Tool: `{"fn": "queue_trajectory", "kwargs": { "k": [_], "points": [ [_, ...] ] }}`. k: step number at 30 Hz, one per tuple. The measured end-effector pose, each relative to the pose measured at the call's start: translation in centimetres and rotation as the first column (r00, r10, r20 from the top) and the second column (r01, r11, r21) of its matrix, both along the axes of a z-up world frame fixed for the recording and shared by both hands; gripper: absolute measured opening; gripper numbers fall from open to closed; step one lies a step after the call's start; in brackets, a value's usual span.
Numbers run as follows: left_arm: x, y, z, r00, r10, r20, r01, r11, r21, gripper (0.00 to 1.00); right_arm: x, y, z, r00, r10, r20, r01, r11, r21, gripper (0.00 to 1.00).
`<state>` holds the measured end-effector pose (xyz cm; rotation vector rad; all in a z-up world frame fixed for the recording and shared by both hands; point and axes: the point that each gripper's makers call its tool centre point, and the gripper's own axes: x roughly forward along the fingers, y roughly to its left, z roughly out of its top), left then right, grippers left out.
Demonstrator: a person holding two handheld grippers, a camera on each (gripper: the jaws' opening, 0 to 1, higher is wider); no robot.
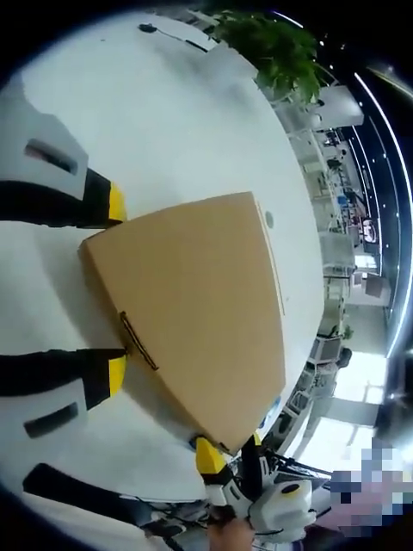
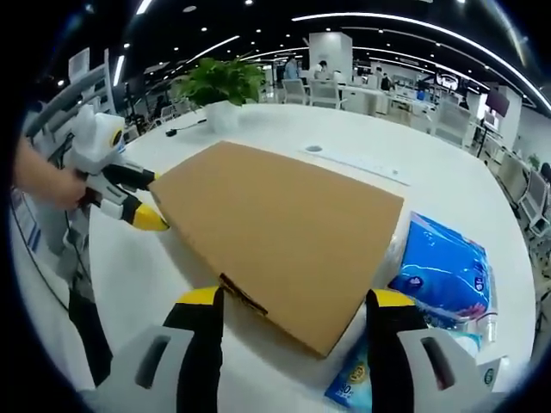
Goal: Operate the shoe box by opening the lid, removing the specified soft item, and placing it in the target area until the item is outside and the box remains undamaged.
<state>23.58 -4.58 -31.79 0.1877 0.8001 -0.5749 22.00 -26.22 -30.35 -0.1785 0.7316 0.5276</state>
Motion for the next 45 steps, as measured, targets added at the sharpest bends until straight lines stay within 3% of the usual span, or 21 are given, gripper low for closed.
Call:
{"fn": "queue_trajectory", "kwargs": {
  "k": [2, 3, 4, 21, 40, 45],
  "points": [
    [0.0, 0.0, 0.0, 1.0, 0.005, 0.001, -0.005, 1.0, -0.005, 0.56, 0.0, 0.0, 0.0, 1.0, 0.003, 0.0, -0.003, 1.0, -0.005, 0.67],
    [-0.3, 0.0, -0.2, 0.998, 0.039, -0.04, -0.04, 0.999, -0.029, 0.56, 0.0, -0.1, 0.0, 1.0, 0.004, -0.002, -0.004, 1.0, -0.005, 0.67],
    [-0.2, -0.1, -0.2, 0.998, 0.046, -0.046, -0.048, 0.998, -0.048, 0.56, 0.0, -0.1, 0.0, 1.0, 0.004, -0.003, -0.004, 1.0, -0.005, 0.67],
    [0.4, -0.1, -0.4, 1.0, -0.004, -0.027, 0.004, 1.0, 0.017, 0.51, 0.4, -0.4, 0.0, 1.0, 0.017, -0.003, -0.017, 0.999, -0.027, 0.66],
    [-0.4, -0.3, -0.4, 0.998, 0.022, -0.051, -0.022, 1.0, 0.001, 0.51, 0.4, -0.8, -0.1, 0.999, 0.046, -0.008, -0.046, 0.998, -0.039, 0.65],
    [-0.4, 0.5, -0.4, 0.998, 0.014, -0.053, -0.014, 1.0, 0.004, 0.5, 0.4, -0.1, -0.1, 0.998, 0.054, -0.016, -0.054, 0.998, -0.033, 0.65]
  ]
}}
